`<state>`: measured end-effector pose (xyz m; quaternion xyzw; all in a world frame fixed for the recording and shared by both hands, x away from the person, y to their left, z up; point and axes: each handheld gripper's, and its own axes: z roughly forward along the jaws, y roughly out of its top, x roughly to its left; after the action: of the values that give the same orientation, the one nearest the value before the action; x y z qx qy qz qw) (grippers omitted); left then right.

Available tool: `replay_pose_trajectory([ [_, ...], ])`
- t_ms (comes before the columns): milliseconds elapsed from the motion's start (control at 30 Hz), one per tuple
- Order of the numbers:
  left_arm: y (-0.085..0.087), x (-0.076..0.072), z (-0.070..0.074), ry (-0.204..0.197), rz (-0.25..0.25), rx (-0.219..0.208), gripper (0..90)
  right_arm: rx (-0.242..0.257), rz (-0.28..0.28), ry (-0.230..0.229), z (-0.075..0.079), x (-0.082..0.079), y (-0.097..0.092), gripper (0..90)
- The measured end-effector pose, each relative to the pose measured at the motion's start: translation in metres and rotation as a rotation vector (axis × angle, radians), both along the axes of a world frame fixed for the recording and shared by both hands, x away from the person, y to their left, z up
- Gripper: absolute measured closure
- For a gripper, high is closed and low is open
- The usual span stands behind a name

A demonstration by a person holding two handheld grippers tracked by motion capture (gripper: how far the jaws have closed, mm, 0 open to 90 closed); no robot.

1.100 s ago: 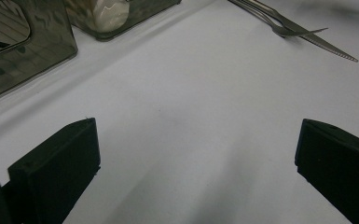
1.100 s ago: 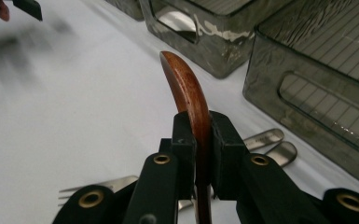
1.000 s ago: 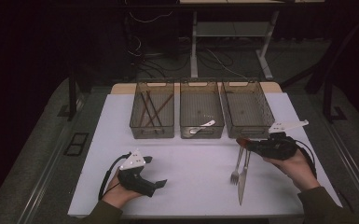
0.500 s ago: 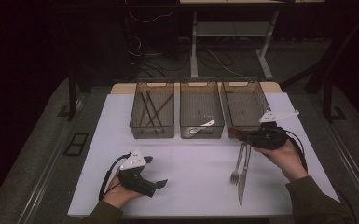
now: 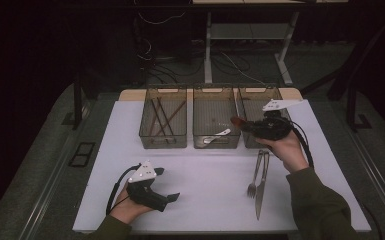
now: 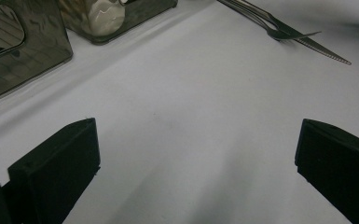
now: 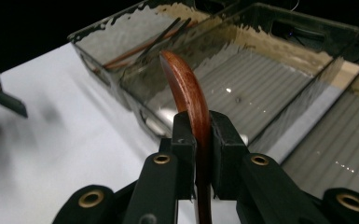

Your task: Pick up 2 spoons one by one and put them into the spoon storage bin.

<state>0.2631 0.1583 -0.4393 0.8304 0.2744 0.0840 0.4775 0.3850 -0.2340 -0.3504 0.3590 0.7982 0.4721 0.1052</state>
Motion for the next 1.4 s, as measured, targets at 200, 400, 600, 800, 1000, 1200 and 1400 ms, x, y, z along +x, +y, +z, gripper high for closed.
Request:
replay_pose_trajectory([
  [200, 0.0, -0.001, 0.001, -0.003, -0.008, 0.002, 0.0, -0.003, 0.002, 0.006, 0.007, 0.019, 0.023, 80.8],
  [400, 0.001, -0.001, 0.001, -0.002, -0.006, -0.006, 0.0, -0.009, 0.009, 0.01, 0.01, 0.038, 0.045, 80.8],
  [600, 0.0, -0.002, 0.001, -0.004, -0.01, -0.002, 0.0, 0.012, 0.016, 0.021, 0.012, 0.057, 0.065, 80.8],
  [800, -0.001, -0.003, 0.002, -0.008, -0.018, 0.002, 0.0, 0.018, 0.014, 0.041, 0.012, 0.074, 0.083, 80.8],
  [1000, -0.001, -0.003, 0.001, -0.012, -0.02, 0.005, 0.0, 0.002, 0.009, 0.037, 0.009, 0.092, 0.099, 80.8],
  [1200, -0.001, -0.003, 0.001, -0.011, -0.023, 0.002, 0.0, 0.012, 0.009, 0.055, -0.001, 0.103, 0.11, 80.8],
  [1400, -0.002, -0.004, 0.001, -0.008, -0.024, 0.006, 0.0, -0.019, 0.012, 0.092, -0.016, 0.107, 0.114, 80.7],
])
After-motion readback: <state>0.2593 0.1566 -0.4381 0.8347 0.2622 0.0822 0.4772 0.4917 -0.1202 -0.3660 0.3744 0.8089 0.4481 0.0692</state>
